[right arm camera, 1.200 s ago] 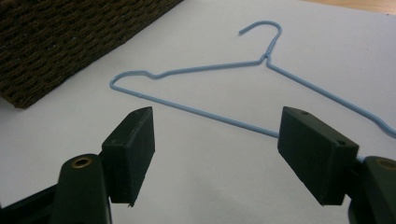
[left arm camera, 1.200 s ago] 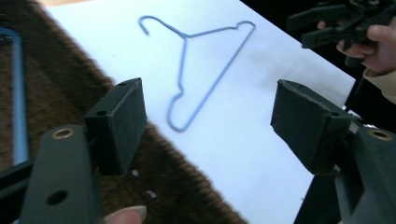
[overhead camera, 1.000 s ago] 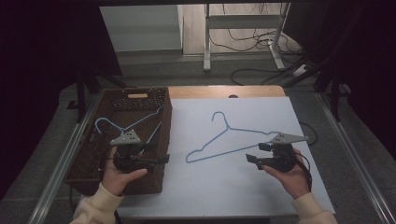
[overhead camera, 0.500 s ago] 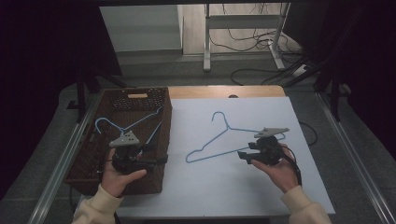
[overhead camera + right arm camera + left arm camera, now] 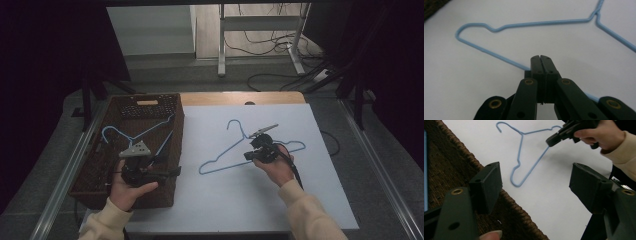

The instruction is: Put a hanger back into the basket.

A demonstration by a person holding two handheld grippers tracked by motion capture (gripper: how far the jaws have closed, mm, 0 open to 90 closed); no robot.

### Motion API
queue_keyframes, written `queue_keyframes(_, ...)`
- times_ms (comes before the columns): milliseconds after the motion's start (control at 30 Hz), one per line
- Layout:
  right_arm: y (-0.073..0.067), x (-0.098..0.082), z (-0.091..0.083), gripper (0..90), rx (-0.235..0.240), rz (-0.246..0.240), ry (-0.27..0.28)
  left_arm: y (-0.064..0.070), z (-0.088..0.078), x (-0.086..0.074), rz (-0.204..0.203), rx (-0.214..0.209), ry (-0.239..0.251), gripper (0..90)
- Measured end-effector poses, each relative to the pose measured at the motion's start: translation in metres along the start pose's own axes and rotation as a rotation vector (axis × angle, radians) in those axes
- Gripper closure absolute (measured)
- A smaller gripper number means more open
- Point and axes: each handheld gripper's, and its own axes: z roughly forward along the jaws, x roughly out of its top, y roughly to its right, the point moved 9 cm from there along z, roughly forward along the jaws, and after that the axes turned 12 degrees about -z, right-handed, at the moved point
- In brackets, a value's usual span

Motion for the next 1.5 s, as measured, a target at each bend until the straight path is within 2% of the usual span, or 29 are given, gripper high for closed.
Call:
queue_keyframes(200,-0.001,0.002,0.025,89.7,0.022,0.003,-0.041,-0.001,0.0,-0.001,-0.005,0.001,-0.003,26.0)
queue_keyframes(467,-0.013,0.002,0.04,89.8,0.044,-0.026,-0.082,-0.002,0.001,-0.001,-0.006,0.0,-0.006,26.2)
queue_keyframes(767,-0.021,-0.006,0.035,89.8,0.064,-0.038,-0.112,-0.003,0.001,-0.002,-0.014,-0.004,-0.007,26.2)
queue_keyframes(1067,-0.039,-0.036,0.014,89.8,0.1,-0.052,-0.121,-0.003,0.001,-0.002,-0.017,-0.01,-0.011,26.2)
queue_keyframes(1200,-0.045,-0.044,0.008,89.8,0.1,-0.064,-0.127,-0.002,0.002,-0.001,-0.019,-0.013,-0.011,26.2)
queue_keyframes(1367,-0.046,-0.044,0.008,89.8,0.105,-0.076,-0.128,-0.002,0.003,-0.002,-0.018,-0.014,-0.014,26.2)
queue_keyframes(1500,-0.037,-0.029,0.005,89.7,0.079,-0.07,-0.087,-0.002,0.003,-0.001,-0.018,-0.015,-0.014,26.2)
